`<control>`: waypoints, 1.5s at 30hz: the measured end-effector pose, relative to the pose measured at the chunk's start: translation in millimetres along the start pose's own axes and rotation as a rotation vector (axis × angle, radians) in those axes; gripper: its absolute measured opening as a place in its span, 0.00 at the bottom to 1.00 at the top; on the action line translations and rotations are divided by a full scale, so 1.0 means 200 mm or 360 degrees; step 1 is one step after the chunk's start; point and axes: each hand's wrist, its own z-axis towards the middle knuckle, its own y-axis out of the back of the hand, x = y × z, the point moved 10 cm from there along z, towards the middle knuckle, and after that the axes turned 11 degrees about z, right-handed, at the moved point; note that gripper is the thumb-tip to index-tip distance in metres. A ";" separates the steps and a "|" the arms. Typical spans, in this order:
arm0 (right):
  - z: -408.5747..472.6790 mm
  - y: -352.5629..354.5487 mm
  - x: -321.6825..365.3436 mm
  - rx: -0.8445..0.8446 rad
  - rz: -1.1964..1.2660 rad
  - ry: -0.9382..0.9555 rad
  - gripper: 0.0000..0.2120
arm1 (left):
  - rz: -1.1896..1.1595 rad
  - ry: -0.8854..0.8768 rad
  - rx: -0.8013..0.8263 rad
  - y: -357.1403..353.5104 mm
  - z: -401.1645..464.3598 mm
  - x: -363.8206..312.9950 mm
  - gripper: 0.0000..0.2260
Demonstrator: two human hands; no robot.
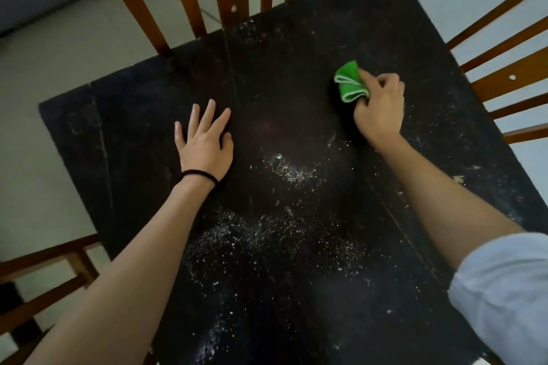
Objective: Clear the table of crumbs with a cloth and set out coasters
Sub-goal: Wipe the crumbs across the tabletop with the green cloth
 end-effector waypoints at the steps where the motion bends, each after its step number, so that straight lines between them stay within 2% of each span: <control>1: 0.00 -0.02 -0.03 0.0005 -0.0013 -0.0104 0.26 | -0.0030 0.0010 -0.0001 0.00 -0.01 0.00 0.21; 3: -0.11 -0.11 0.09 0.0081 0.0004 -0.0022 0.26 | -0.0094 0.0018 -0.0011 0.00 -0.03 0.02 0.20; 5: -0.36 -0.24 0.29 0.0224 0.0040 0.0296 0.27 | -0.0119 0.0010 0.0006 -0.01 -0.03 0.03 0.19; 8: -0.86 -0.34 0.50 0.0553 0.0173 0.0707 0.25 | -0.0127 -0.0004 0.0051 -0.02 -0.02 0.05 0.19; 10: -1.08 -0.34 0.55 0.0755 0.0248 0.0839 0.24 | -0.0131 -0.0019 0.0083 -0.01 -0.01 0.04 0.19; 13: -0.91 -0.26 0.53 0.0612 0.0348 0.0746 0.26 | -0.0133 -0.0020 0.0114 -0.01 -0.06 0.06 0.19; 16: -0.53 -0.21 0.47 0.0337 0.0123 0.0436 0.26 | -0.0109 -0.0005 0.0069 -0.03 -0.18 0.13 0.19; 19: -0.40 -0.30 0.49 0.0382 -0.0037 0.0243 0.26 | -0.0149 0.0123 0.0053 -0.04 -0.32 0.26 0.19; 21: -0.56 -0.37 0.59 0.0513 -0.0031 0.0418 0.26 | -0.0119 0.0129 0.0081 -0.04 -0.37 0.32 0.19; 25: -1.20 -0.40 0.75 0.0899 0.0208 0.0969 0.27 | -0.0107 0.0121 0.0151 -0.03 -0.41 0.38 0.19; 27: -1.29 -0.38 0.74 0.1014 0.0258 0.1003 0.25 | -0.0104 0.0123 0.0162 -0.03 -0.41 0.37 0.20; 28: -1.22 -0.36 0.72 0.0959 0.0263 0.0938 0.24 | -0.0099 0.0124 0.0153 -0.03 -0.40 0.36 0.20; 32: -0.76 -0.21 0.49 0.0449 0.0015 0.0508 0.27 | -0.0035 0.0126 0.0142 -0.06 -0.48 0.33 0.20; 35: -0.62 -0.16 0.29 0.0304 -0.0096 0.0100 0.27 | 0.0021 0.0084 0.0122 -0.09 -0.57 0.33 0.21; 36: -0.65 -0.16 0.29 0.0295 -0.0075 0.0052 0.27 | 0.0033 0.0069 0.0112 -0.10 -0.59 0.33 0.21; 38: -0.83 -0.22 0.37 0.0397 -0.0030 0.0172 0.27 | 0.0034 0.0058 0.0107 -0.11 -0.61 0.35 0.21; 41: -1.27 -0.29 0.52 0.0652 0.0079 0.0567 0.27 | -0.0011 0.0083 0.0097 -0.11 -0.62 0.36 0.20; 43: -1.44 -0.29 0.52 0.0795 0.0169 0.0576 0.27 | -0.0027 0.0132 0.0085 -0.09 -0.61 0.35 0.20; 45: -1.43 -0.24 0.46 0.0798 0.0304 0.0402 0.27 | -0.0037 0.0165 0.0055 -0.06 -0.61 0.33 0.19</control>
